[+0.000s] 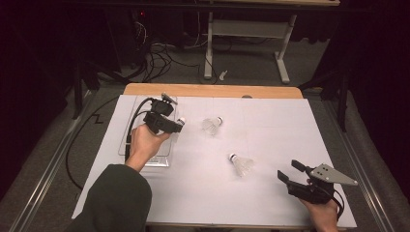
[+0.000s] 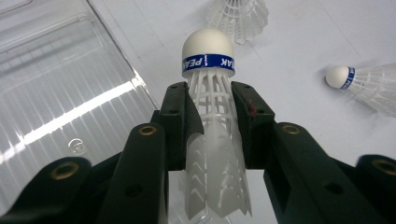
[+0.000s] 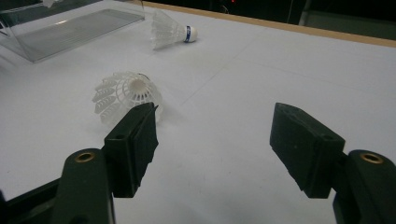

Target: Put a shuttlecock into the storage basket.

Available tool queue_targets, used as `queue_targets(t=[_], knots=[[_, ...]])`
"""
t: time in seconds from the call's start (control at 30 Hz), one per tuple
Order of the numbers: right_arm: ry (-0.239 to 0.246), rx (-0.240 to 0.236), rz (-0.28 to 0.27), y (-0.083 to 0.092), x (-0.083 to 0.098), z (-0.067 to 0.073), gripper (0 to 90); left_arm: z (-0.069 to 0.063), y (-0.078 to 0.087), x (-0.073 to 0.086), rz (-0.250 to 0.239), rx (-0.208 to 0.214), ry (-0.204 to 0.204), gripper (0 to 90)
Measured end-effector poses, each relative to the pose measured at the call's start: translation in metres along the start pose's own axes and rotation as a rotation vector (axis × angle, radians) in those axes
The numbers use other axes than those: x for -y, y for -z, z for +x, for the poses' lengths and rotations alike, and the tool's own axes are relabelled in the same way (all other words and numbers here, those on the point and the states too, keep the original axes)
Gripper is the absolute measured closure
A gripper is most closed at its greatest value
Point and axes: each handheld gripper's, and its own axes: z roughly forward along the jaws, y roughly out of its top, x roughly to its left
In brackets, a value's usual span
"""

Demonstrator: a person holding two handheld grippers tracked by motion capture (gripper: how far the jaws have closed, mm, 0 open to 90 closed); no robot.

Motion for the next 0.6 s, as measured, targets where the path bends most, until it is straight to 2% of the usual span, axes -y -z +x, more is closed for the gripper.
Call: queue_targets(t=[0.23,0.6], knots=[[-0.001,-0.001,0.001,0.0,0.0,0.0,32.6,0.004,0.007,0.0,-0.01,-0.015,0.005,69.0],[-0.002,0.0,0.001,0.0,0.0,0.0,32.6,0.015,0.009,0.001,-0.013,-0.036,0.033,69.0]])
